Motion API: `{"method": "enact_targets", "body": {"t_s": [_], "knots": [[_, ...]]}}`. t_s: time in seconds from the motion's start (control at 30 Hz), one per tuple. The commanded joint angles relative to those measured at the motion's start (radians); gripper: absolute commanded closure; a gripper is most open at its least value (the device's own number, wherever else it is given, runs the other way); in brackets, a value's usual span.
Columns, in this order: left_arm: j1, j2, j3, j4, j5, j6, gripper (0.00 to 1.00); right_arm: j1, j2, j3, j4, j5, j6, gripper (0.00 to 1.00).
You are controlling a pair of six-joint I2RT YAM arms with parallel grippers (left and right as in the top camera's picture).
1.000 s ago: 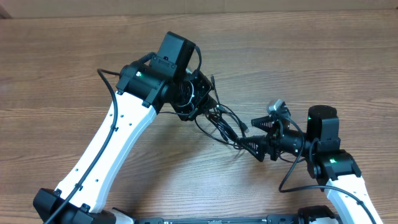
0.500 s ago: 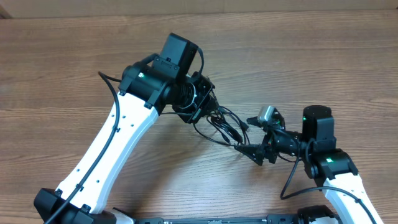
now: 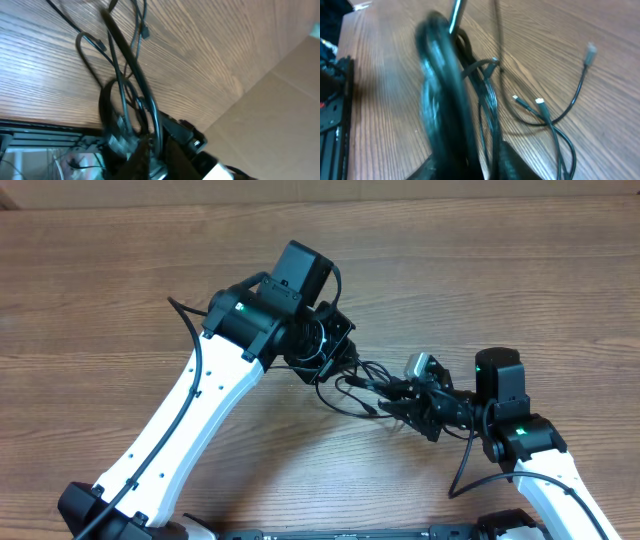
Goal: Untangle cables
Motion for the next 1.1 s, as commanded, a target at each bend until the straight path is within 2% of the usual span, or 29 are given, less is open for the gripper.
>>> {"method": "enact_targets", "body": {"t_s": [0.0, 0.13, 0.2, 0.27, 0.33, 0.4, 0.5, 0.53, 0.63, 0.77, 0.9, 1.07], "knots": [[-0.006, -0.014, 0.022, -0.019, -0.071, 0.041, 0.78, 0.006, 0.0, 0.021, 0.006, 0.026, -0.002, 0.79], [-0.006, -0.014, 0.022, -0.024, -0.139, 0.219, 0.55, 0.006, 0.0, 0.021, 0.005, 0.026, 0.004, 0.87], [-0.006, -0.014, 0.022, -0.024, -0.153, 0.342, 0.52, 0.006, 0.0, 0.021, 0.005, 0.026, 0.006, 0.89], [-0.006, -0.014, 0.022, -0.022, -0.151, 0.47, 0.57, 0.006, 0.0, 0.021, 0.006, 0.026, 0.006, 0.91], [-0.006, -0.014, 0.022, -0.022, -0.148, 0.583, 0.73, 0.006, 0.0, 0.021, 0.006, 0.026, 0.006, 0.92], [-0.006, -0.014, 0.022, -0.023, -0.127, 0.73, 0.83, 0.006, 0.0, 0.021, 0.006, 0.026, 0.006, 0.92], [-0.008, -0.014, 0.022, -0.037, -0.087, 0.936, 0.87, 0.006, -0.001, 0.021, 0.011, 0.026, 0.017, 0.93], [-0.008, -0.014, 0.022, -0.057, -0.065, 1.035, 0.87, 0.006, -0.001, 0.021, 0.037, 0.026, 0.063, 0.96], [-0.008, -0.014, 0.022, -0.092, -0.075, 1.128, 0.88, 0.006, -0.001, 0.021, 0.069, 0.008, 0.089, 0.96], [-0.008, -0.014, 0.022, -0.097, -0.077, 1.155, 0.89, 0.006, -0.001, 0.021, 0.105, -0.096, 0.089, 0.96], [-0.008, -0.014, 0.022, -0.095, -0.076, 1.184, 0.96, 0.006, -0.001, 0.021, 0.134, -0.134, 0.117, 0.96], [-0.009, -0.014, 0.022, -0.093, -0.072, 1.286, 0.96, 0.006, -0.001, 0.021, 0.162, -0.161, 0.163, 0.96]]}}
